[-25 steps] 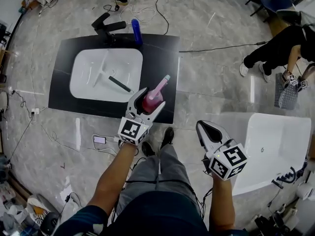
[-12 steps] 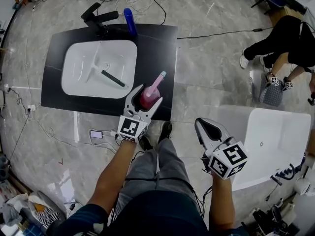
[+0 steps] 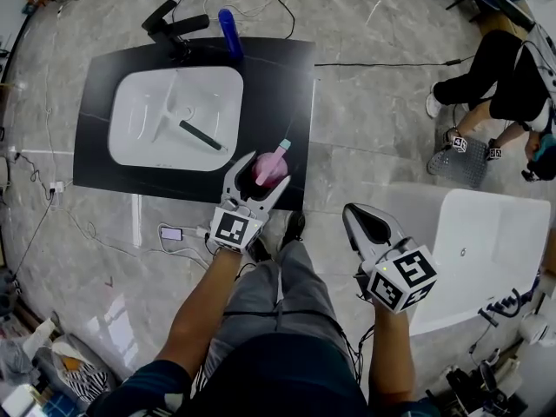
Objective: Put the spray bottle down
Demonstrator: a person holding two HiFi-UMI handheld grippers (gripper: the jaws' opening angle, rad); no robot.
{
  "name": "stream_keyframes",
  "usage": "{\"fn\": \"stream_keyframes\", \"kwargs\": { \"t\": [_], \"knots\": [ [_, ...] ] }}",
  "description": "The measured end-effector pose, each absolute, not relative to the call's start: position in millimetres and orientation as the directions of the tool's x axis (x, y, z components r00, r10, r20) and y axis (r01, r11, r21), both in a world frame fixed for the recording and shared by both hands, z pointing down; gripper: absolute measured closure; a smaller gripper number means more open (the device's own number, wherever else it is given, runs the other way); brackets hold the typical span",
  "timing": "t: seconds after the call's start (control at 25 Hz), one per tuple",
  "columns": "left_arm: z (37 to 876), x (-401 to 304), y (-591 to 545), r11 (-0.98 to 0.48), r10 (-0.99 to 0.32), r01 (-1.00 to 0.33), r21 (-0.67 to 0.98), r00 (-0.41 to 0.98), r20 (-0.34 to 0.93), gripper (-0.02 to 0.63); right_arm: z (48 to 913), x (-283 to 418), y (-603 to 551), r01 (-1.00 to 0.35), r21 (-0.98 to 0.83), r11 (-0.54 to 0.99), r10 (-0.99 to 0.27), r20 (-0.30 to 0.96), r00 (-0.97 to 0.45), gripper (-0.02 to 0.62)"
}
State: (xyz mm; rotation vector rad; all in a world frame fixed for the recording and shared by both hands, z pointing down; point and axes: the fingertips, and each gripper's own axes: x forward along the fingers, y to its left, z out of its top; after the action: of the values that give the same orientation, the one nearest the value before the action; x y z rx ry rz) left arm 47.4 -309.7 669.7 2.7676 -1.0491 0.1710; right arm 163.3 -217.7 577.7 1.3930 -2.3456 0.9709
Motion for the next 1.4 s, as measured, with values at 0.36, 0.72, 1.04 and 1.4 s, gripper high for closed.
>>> {"fn": "stream_keyframes", "kwargs": {
  "t": [0.36, 0.72, 1.04, 1.4],
  "knots": [
    [655.4, 40.7, -289.8, -0.796, -0.560, -0.596, 0.104, 0.791, 0.246, 0.255, 545.1, 147.8, -222.3, -0.844, -0.405, 0.353, -0.703, 0.480, -0.525, 0.584],
    [637.0, 4.8, -267.3, -0.828, -0.502, -0.556, 0.081, 0.797, 0.337, 0.244, 498.4, 112.0, -224.5, -0.831, -0.368, 0.417, -0.714, 0.434, -0.550, 0.584],
    [557.9, -30.8, -249.2, -0.861, -0.482, -0.508, 0.017, 0.825, 0.295, 0.242, 436.7, 94.1, -225.6, -0.830, -0.329, 0.451, -0.745, 0.374, -0.553, 0.584],
    [387.1, -124.8, -223.1, -0.827, -0.558, -0.528, -0.191, 0.813, 0.168, 0.573, 352.3, 59.1, -222.4, -0.802, -0.237, 0.549, -0.761, 0.255, -0.596, 0.584]
  ]
}}
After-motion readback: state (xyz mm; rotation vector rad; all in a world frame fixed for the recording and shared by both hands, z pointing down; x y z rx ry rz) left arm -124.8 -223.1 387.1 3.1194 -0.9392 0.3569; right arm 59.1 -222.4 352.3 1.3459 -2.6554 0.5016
